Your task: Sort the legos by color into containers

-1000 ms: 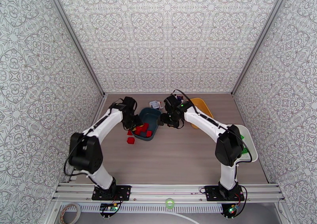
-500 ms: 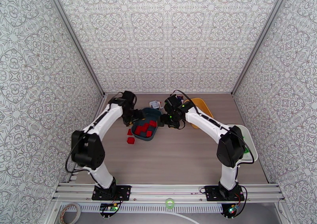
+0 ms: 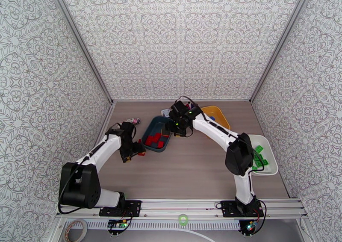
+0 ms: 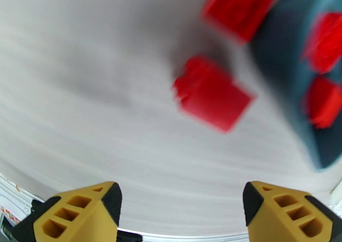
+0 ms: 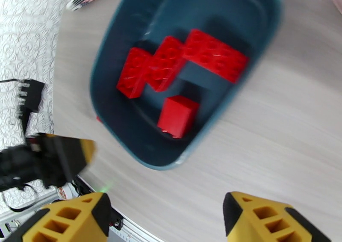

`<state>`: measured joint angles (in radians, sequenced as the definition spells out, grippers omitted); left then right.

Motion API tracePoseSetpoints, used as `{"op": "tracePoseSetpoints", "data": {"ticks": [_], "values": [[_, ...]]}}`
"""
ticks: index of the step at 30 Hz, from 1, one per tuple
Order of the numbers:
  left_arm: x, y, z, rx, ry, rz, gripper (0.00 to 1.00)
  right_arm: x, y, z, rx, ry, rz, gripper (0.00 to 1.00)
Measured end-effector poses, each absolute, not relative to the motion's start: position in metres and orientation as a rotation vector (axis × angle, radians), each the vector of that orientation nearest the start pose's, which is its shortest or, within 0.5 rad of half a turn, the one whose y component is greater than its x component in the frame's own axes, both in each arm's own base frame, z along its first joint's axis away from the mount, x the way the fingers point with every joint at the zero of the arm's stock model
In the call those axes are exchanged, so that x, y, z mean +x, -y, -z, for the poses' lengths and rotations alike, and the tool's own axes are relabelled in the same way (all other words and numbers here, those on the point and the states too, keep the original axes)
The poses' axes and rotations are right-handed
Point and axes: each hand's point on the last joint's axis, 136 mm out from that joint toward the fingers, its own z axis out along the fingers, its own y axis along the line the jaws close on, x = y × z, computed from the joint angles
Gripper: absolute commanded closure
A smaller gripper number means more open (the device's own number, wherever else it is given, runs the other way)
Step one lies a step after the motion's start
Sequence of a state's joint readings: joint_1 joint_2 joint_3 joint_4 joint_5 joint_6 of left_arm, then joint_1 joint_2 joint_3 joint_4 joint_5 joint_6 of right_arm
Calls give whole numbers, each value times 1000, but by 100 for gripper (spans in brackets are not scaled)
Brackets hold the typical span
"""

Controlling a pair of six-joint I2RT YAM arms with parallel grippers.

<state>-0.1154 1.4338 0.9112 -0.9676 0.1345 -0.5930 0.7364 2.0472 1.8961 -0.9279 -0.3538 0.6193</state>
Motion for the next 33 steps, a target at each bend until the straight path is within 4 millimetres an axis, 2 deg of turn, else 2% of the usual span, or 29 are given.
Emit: {"op": "tracePoseSetpoints", "data": {"ticks": [3,6,14,20,26,33], "values": [[242,53,-56,-707,-3020,240,19,324,-392,-165,-332,-2845,-858,24],[250,55,-50,-688,-3011,244,19,318,-397,-166,-352,-2846,-866,24],[262,52,-24,-641,-3061,174,22,317,-397,-165,-319,-2859,-868,24],[283,47,-29,-577,-3021,123,26,315,-395,-160,-292,-2879,-854,25],[302,45,-30,-491,-3012,64,36,312,-395,-158,-275,-2889,-846,25],[306,49,-24,-427,-3035,38,52,310,-392,-168,-271,-2870,-853,25]]}}
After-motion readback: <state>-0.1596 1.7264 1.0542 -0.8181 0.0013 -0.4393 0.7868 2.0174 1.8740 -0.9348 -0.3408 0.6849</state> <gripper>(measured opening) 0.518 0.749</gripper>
